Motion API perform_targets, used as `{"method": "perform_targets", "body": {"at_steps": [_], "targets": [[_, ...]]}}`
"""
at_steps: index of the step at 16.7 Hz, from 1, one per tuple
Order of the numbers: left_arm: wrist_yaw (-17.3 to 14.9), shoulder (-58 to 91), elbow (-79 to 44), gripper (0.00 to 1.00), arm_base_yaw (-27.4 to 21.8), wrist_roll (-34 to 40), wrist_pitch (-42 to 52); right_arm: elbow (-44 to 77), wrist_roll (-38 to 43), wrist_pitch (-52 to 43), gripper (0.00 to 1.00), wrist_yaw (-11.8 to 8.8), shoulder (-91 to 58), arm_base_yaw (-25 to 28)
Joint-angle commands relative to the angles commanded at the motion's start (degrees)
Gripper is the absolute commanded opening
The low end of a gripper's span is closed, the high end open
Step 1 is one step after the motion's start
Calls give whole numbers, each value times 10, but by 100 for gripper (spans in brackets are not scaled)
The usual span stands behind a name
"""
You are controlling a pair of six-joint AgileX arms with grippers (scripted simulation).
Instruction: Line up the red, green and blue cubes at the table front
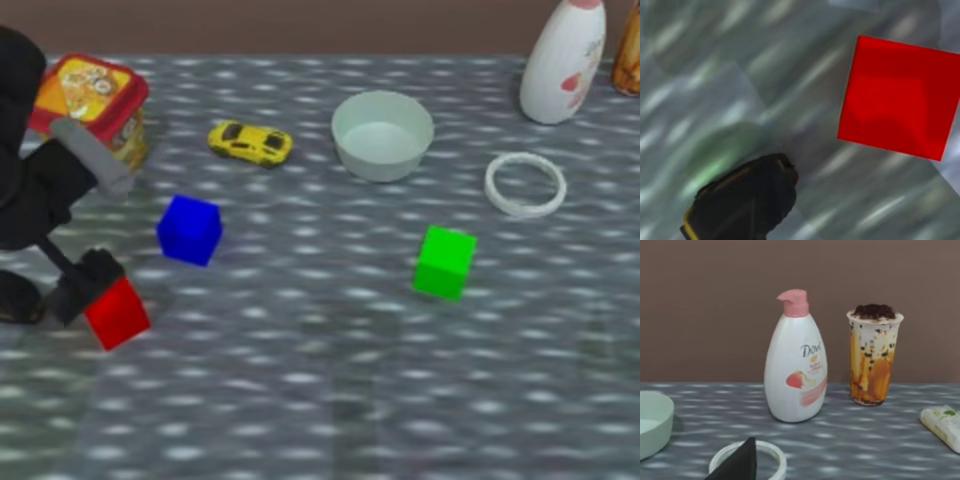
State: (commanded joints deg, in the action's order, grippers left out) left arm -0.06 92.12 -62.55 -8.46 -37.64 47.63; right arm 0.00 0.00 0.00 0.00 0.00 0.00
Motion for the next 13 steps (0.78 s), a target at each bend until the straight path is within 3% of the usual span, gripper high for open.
{"method": "perform_targets", "body": {"at_steps": [6, 13], "targets": [[0, 160, -117, 100, -15, -67, 79, 0, 0, 0, 100, 0, 0, 0], [0, 169, -123, 100, -13, -71, 81, 0, 0, 0, 100, 0, 0, 0]]}}
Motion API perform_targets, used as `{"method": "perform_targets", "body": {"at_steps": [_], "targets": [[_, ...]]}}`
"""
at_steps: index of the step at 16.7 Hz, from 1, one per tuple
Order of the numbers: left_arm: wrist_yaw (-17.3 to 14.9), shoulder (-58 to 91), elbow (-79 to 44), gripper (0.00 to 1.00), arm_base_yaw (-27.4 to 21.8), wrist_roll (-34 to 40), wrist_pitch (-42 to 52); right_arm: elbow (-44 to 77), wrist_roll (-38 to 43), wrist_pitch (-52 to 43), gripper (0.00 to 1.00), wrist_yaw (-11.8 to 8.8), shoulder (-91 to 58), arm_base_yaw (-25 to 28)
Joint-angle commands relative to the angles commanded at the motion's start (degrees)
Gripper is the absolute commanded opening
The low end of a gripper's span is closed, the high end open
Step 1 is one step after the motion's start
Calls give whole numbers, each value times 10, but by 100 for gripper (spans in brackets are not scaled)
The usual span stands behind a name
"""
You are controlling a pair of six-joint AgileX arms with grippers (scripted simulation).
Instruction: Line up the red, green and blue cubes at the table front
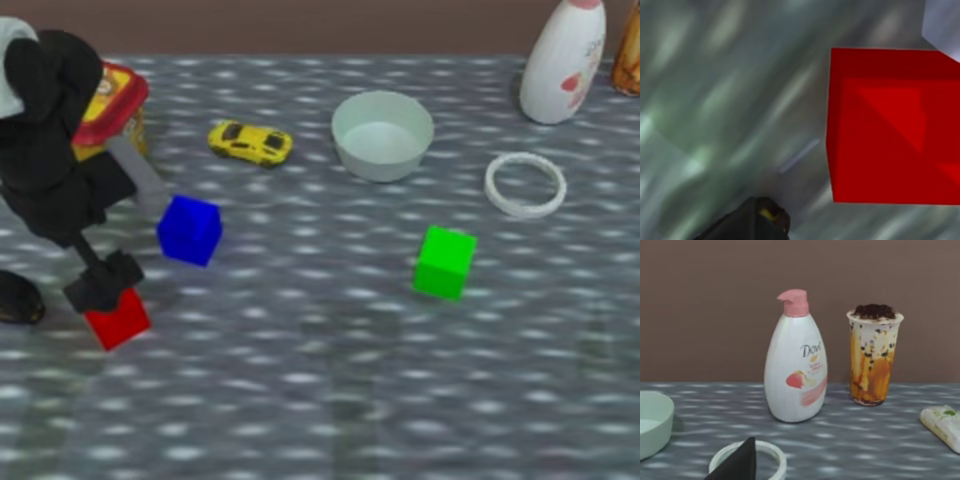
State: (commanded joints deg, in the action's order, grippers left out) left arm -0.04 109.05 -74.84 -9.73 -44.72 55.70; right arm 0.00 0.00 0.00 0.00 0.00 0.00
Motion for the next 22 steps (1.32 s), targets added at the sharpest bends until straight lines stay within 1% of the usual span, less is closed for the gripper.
{"method": "perform_targets", "body": {"at_steps": [3, 8, 10, 14, 22], "targets": [[0, 22, 21, 100, -2, -2, -40, 0, 0, 0, 100, 0, 0, 0], [-1, 84, 76, 100, -2, -2, -163, 0, 0, 0, 100, 0, 0, 0], [-1, 97, 87, 100, -2, -3, -184, 0, 0, 0, 100, 0, 0, 0], [-1, 98, 88, 100, -2, -3, -185, 0, 0, 0, 100, 0, 0, 0], [-1, 98, 88, 40, -2, -3, -185, 0, 0, 0, 100, 0, 0, 0]]}}
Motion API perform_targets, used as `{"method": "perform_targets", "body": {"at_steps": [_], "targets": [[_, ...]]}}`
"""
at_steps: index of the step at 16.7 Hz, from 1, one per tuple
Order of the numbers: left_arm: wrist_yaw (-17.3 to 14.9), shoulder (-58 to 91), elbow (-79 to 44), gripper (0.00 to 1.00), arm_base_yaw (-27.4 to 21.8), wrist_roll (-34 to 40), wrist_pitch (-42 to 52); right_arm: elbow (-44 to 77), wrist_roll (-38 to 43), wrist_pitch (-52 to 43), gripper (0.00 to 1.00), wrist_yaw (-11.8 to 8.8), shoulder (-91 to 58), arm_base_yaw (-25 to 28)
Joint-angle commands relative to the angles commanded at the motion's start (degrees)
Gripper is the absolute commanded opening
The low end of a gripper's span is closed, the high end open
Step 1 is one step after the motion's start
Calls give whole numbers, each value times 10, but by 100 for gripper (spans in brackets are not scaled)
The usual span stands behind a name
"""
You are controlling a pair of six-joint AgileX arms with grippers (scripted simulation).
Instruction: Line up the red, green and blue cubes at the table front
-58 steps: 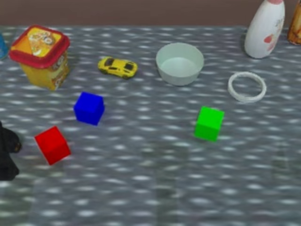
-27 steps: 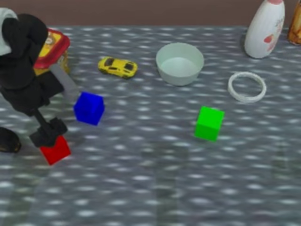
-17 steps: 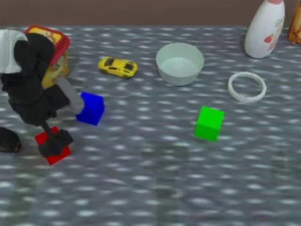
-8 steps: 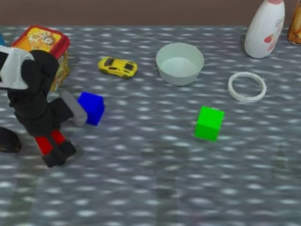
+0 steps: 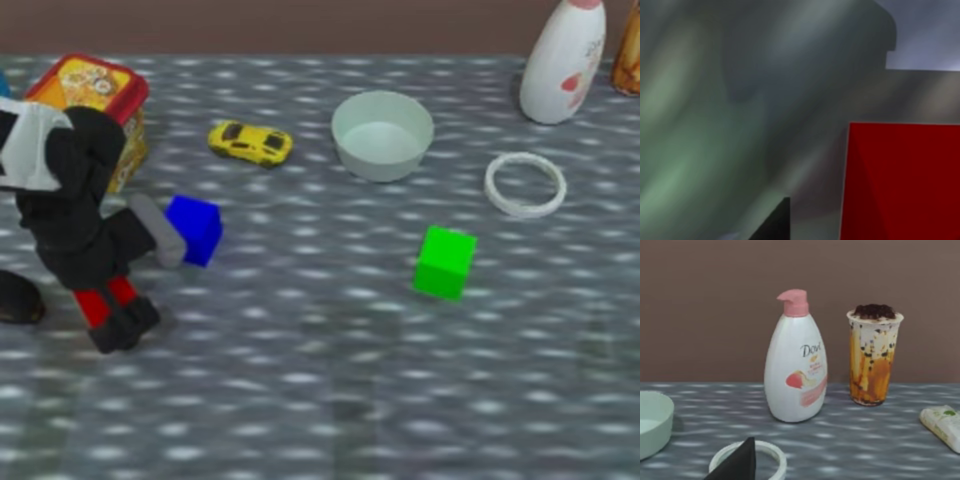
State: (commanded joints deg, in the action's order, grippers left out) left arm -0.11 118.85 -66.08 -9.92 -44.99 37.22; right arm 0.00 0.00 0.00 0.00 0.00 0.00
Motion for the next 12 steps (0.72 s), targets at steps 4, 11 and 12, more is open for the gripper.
{"method": "perform_targets", "body": {"at_steps": [4, 11, 12], "targets": [[0, 0, 0, 10, 0, 0, 0, 0, 0, 0, 100, 0, 0, 0], [0, 0, 0, 0, 0, 0, 0, 0, 0, 0, 100, 0, 0, 0], [0, 0, 0, 0, 0, 0, 0, 0, 0, 0, 100, 0, 0, 0]]}}
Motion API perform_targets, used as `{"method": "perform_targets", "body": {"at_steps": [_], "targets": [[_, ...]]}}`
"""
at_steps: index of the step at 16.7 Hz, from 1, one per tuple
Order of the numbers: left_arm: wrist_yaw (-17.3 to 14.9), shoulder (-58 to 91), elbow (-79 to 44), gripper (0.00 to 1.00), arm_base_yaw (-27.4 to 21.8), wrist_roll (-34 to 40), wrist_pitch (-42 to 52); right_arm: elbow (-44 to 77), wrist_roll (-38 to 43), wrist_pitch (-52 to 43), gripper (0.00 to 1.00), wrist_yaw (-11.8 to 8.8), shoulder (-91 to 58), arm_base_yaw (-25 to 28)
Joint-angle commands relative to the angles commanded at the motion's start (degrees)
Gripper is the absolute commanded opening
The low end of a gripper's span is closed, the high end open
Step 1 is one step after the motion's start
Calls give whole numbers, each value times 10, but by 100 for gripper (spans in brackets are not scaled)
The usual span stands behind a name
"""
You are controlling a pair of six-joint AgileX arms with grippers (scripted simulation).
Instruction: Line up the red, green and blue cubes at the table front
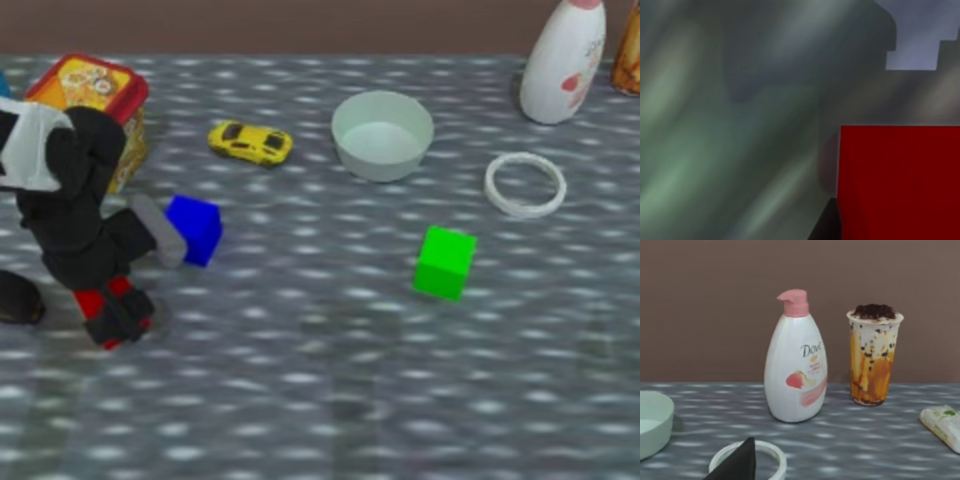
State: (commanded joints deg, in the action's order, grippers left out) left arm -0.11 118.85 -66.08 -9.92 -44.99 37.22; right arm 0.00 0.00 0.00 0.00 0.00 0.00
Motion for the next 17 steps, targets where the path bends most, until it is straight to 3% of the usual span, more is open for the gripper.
{"method": "perform_targets", "body": {"at_steps": [5, 11, 17], "targets": [[-6, -28, -17, 0, 2, 5, 37, 0, 0, 0, 100, 0, 0, 0], [-6, -89, -72, 0, 10, 7, 156, 0, 0, 0, 100, 0, 0, 0], [-6, -92, -72, 0, -1, 5, 160, 0, 0, 0, 100, 0, 0, 0]]}}
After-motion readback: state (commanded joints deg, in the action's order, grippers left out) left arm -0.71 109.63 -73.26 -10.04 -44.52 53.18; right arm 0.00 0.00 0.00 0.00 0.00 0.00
